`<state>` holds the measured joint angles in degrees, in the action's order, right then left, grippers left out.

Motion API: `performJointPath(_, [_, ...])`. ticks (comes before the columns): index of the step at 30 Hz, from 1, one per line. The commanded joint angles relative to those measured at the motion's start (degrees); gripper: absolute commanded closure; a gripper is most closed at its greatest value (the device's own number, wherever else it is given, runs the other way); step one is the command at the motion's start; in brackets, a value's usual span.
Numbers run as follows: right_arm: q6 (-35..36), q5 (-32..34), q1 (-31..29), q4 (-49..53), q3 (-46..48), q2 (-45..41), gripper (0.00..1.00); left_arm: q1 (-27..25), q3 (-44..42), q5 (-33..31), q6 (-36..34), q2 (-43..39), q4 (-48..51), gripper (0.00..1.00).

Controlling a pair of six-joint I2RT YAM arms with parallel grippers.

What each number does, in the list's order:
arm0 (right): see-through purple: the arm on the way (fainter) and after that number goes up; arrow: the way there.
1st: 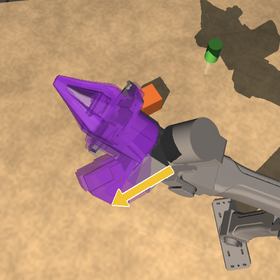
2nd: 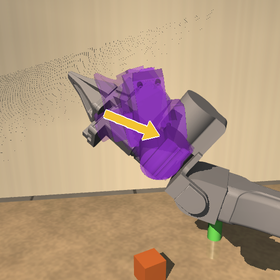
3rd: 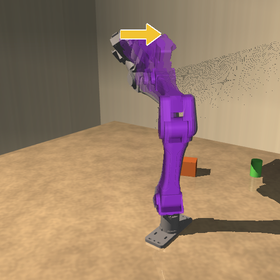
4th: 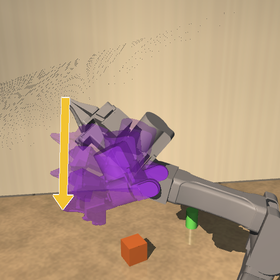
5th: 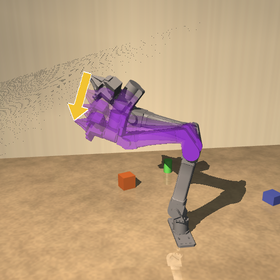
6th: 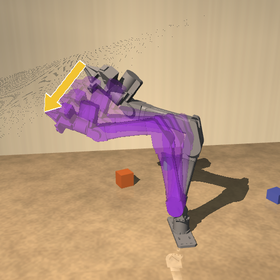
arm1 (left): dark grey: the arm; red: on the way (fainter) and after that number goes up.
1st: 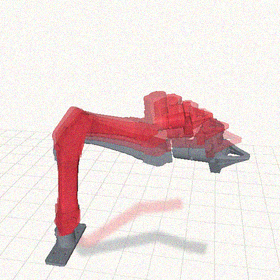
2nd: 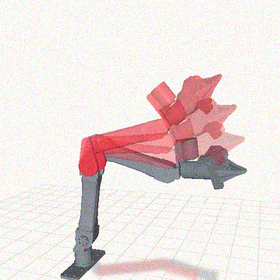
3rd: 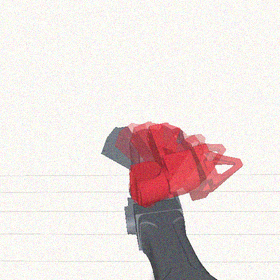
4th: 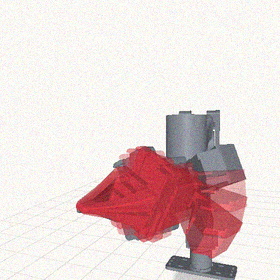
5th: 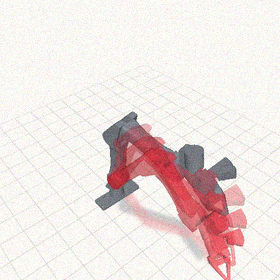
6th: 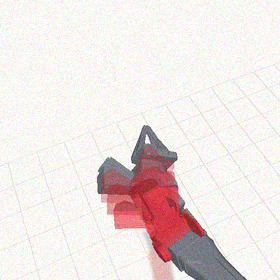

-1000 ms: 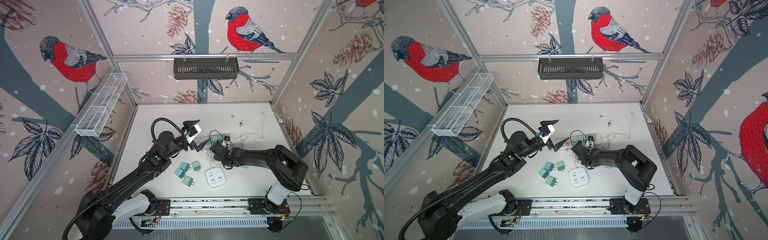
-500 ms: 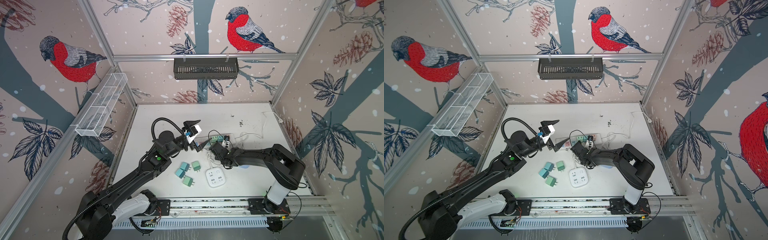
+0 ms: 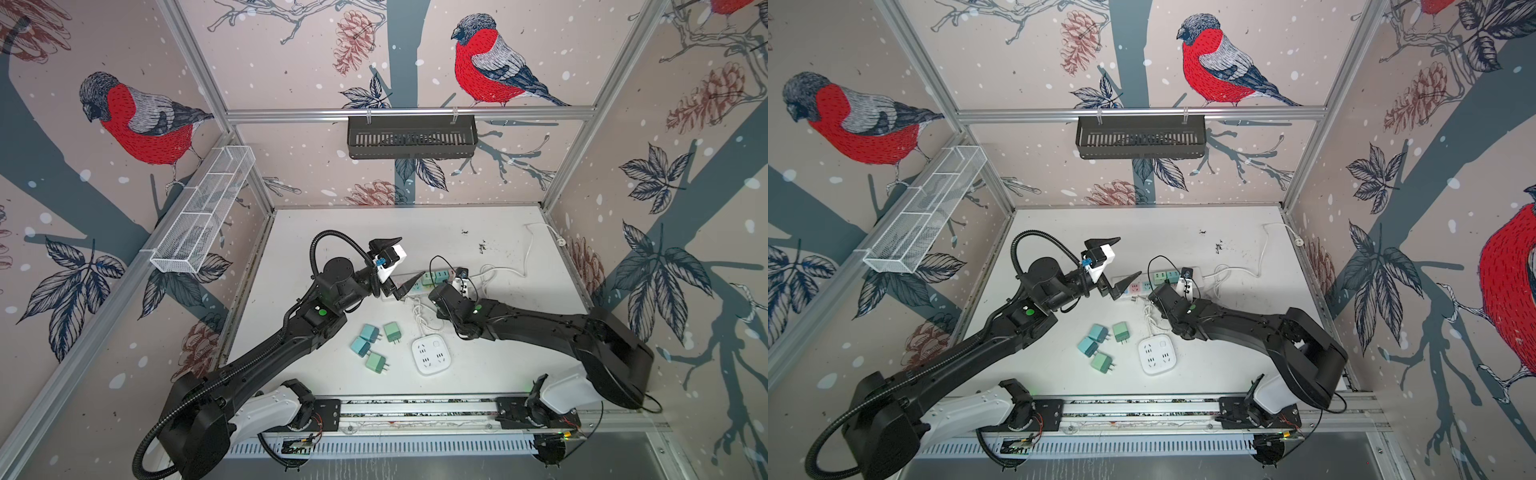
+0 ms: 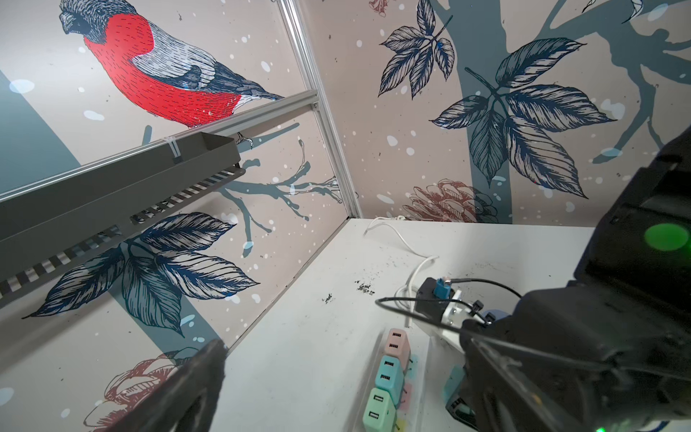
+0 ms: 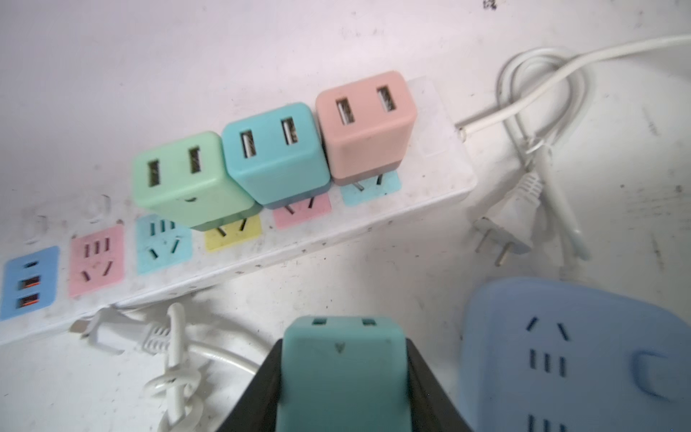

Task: Insert the plug
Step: 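Lift the teal adapter with the right gripper while the left gripper approaches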

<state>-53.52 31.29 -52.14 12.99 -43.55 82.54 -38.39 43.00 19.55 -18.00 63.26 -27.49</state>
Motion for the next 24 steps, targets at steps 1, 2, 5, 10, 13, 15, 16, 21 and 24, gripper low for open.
performJointPath(1, [3.9, 3.9, -0.5, 2.5, 0.9, -5.7, 0.80, -0.1, 0.9, 2.1, -0.4, 0.4, -0.5, 0.01])
performJointPath(2, [4.8, 4.5, -0.6, 3.5, 0.9, -7.8, 0.81, -0.1, 0.9, 2.5, -0.4, 0.5, -0.5, 0.02])
performJointPath(5, [8.8, 7.1, -0.9, 5.9, 0.9, -15.6, 0.83, -0.2, 0.8, 3.4, -0.1, 0.5, -1.2, 0.02])
performJointPath(10, [20.5, 8.2, -1.1, 3.2, 1.1, -28.0, 0.94, -0.2, -0.2, -0.3, 3.9, 0.9, -5.7, 0.01])
performJointPath(13, [25.8, 8.1, -1.1, -0.6, 2.5, -33.6, 0.99, -0.2, 0.4, -0.7, 5.9, 2.0, -7.0, 0.01])
performJointPath(15, [33.2, 4.3, -1.1, -7.5, 6.6, -38.4, 0.99, -0.2, 0.6, -1.2, 7.5, 2.6, -7.9, 0.02])
performJointPath(16, [35.2, 3.5, -1.1, -10.2, 8.6, -41.0, 0.99, -0.1, 0.7, -1.7, 9.0, 3.0, -8.3, 0.02])
performJointPath(21, [43.0, -0.9, -0.7, -20.6, 17.1, -51.7, 0.99, -0.1, 1.2, -3.4, 13.0, 5.7, -10.7, 0.02])
performJointPath(24, [46.8, -1.8, -0.7, -23.6, 20.4, -54.7, 0.99, -0.1, 3.8, 0.9, 11.3, 7.7, -6.9, 0.01])
